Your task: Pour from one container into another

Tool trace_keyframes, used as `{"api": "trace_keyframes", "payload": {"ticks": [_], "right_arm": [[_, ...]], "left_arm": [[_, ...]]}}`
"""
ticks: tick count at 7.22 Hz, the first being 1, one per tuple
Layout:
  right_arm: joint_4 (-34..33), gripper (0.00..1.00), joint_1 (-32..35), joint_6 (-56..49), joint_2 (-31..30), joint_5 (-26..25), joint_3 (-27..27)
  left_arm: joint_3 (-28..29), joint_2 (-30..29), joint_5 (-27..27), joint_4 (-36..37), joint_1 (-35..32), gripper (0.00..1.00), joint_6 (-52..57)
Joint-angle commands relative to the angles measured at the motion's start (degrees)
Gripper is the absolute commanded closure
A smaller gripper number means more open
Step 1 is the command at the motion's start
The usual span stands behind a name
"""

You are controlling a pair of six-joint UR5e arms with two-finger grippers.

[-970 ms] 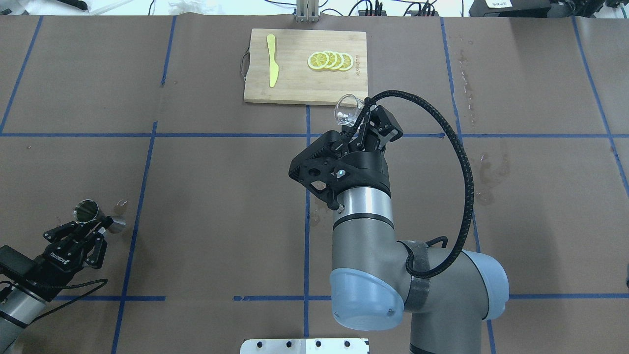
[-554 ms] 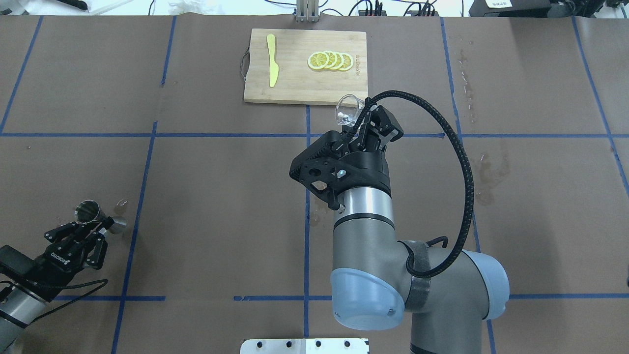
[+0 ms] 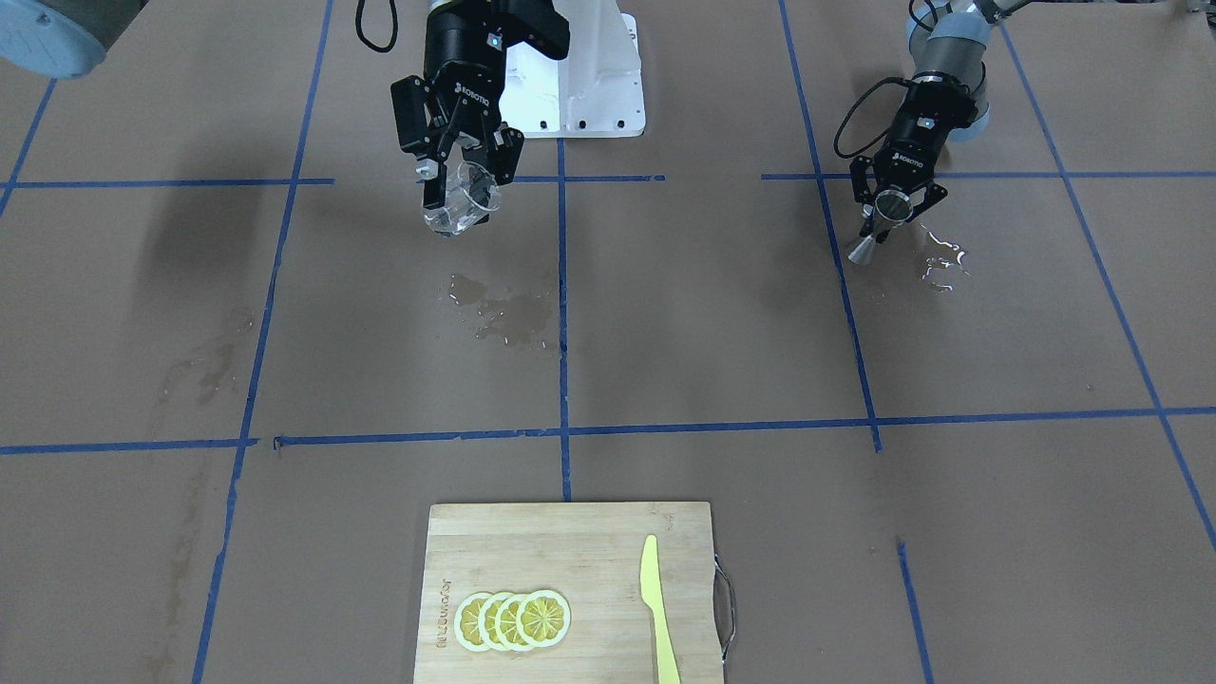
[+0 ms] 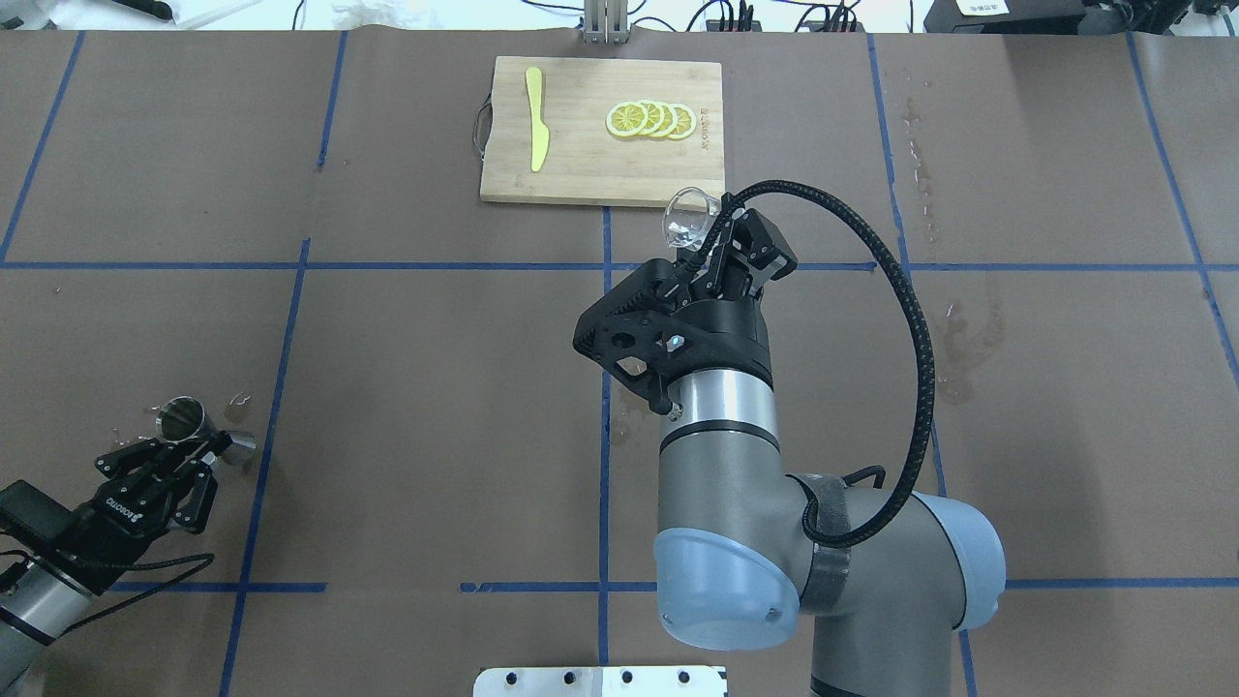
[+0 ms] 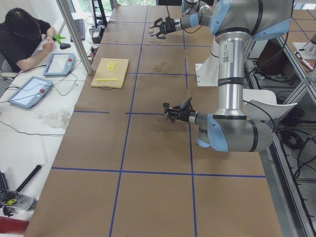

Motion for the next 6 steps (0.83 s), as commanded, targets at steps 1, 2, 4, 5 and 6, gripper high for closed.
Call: {"api": "trace_keyframes", "payload": {"ticks": [1,2,4,5,6], "right_arm": [[0.00,1.00,0.00,0.00,0.00,0.00,0.01],[0.00,1.00,0.00,0.00,0.00,0.00,0.01],[0.00,1.00,0.00,0.00,0.00,0.00,0.01],[0.00,1.00,0.00,0.00,0.00,0.00,0.01],[0.00,1.00,0.00,0.00,0.00,0.00,0.01]], "left_arm": [[0.98,0.00,-1.30,0.01,-0.36,0.86,-1.62],[1.07,0.09,-2.17,0.88,-1.23,0.86,-1.81],[1.07,0.00,-3.32,1.50,-2.03,0.86,-2.60],[1.07,0.00,-3.67,1.42,-2.30,0.86,-2.61],[1.07,0.00,-4.02,1.42,-2.47,0.85,-2.69]]}}
